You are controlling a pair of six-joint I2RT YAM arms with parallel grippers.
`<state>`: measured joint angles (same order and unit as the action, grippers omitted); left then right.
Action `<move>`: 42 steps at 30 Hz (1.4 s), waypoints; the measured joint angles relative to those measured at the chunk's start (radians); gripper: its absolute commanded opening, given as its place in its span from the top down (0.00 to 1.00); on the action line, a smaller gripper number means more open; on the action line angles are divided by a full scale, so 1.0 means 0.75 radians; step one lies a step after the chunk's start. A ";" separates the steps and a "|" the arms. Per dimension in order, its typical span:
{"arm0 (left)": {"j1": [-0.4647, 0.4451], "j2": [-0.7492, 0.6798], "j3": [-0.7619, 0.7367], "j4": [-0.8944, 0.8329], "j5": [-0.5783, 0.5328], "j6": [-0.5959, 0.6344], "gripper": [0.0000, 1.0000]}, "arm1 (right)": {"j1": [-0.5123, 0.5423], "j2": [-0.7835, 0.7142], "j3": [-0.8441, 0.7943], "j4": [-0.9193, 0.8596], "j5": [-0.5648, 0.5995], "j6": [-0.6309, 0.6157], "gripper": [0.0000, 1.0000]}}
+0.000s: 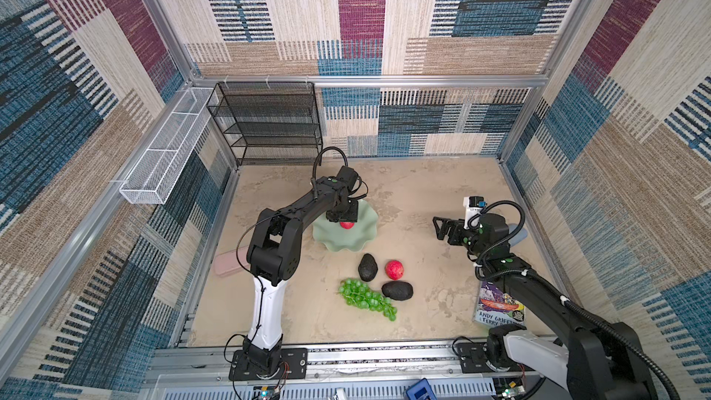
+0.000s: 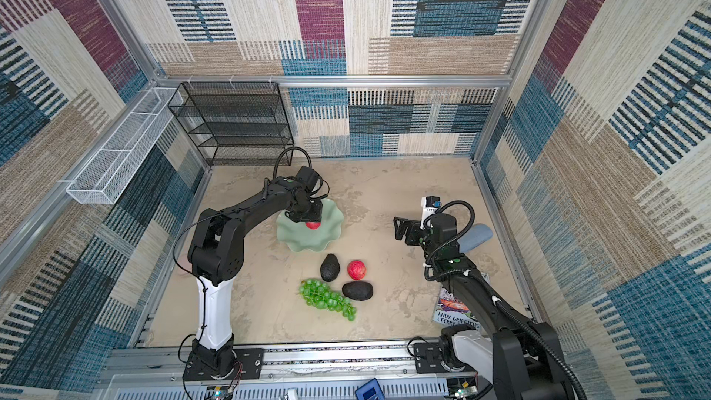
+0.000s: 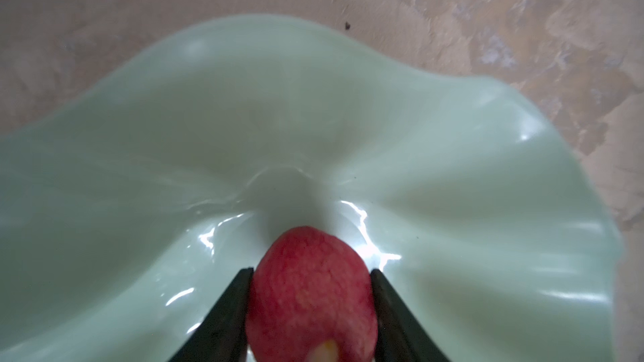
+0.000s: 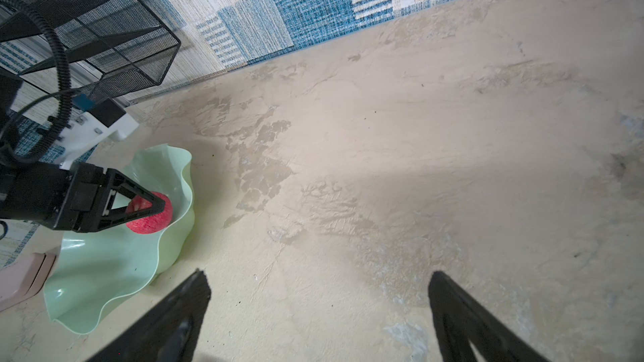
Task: Place and organize the fake fruits in the fruit bowl
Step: 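Drop the apple into the bowl with the left gripper while the right reaches out, then grasp the avocado nearest the robot with the right gripper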
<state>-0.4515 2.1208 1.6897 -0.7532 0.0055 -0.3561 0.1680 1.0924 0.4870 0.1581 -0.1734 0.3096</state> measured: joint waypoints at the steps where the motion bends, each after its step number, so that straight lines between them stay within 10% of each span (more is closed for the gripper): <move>1: 0.002 0.010 0.004 -0.001 0.001 -0.001 0.39 | 0.000 0.000 0.000 -0.002 0.000 0.000 0.00; 19: 0.046 -0.158 -0.058 0.054 0.036 -0.036 0.22 | 0.257 -0.006 0.074 -0.302 -0.023 -0.017 0.04; 32: 0.155 -1.037 -0.742 0.540 -0.007 -0.116 0.13 | 0.941 -0.137 0.044 -0.615 0.237 0.234 0.04; 42: 0.221 -1.388 -1.044 0.608 -0.070 -0.139 0.10 | 1.114 0.024 0.022 -0.644 0.359 0.297 0.07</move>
<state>-0.2855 1.0798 0.9066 -0.2974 -0.0467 -0.4603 1.0039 1.1107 0.5034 -0.3252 0.0959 0.5323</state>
